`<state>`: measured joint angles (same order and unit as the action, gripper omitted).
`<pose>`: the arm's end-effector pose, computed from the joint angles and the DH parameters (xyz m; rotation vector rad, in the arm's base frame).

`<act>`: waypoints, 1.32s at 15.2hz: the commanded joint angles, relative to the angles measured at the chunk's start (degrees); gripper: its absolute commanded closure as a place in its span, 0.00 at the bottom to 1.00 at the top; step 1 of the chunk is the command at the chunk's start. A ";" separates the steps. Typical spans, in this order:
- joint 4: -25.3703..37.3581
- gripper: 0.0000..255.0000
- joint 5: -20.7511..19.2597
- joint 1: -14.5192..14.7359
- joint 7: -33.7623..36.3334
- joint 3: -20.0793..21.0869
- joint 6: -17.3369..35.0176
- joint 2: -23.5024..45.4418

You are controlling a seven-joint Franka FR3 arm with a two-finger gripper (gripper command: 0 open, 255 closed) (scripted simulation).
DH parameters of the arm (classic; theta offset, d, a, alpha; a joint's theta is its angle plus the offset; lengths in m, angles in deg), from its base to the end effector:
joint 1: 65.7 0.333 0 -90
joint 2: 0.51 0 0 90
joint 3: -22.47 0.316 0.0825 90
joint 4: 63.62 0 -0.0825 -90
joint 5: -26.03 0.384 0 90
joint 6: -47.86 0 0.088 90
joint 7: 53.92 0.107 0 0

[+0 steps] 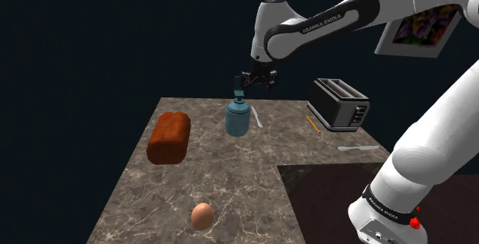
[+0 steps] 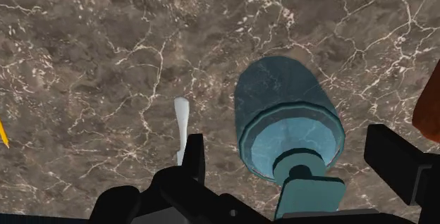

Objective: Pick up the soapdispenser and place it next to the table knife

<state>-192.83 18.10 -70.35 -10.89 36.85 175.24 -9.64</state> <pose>0.4995 0.0839 0.4399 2.9486 -0.7598 0.2698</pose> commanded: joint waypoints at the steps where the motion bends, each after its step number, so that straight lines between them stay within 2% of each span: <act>1: 3.17 0.00 -3.03 -0.57 4.60 0.89 2.05 3.86; 5: 9.89 0.00 -9.66 -0.82 13.18 1.51 4.51 11.19; 13: 8.94 0.00 -12.29 -1.07 14.88 0.75 9.14 15.16; 20: 8.94 0.00 -12.28 -1.06 14.88 0.74 9.13 15.16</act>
<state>-183.89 5.82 -71.41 3.99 37.60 184.37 5.52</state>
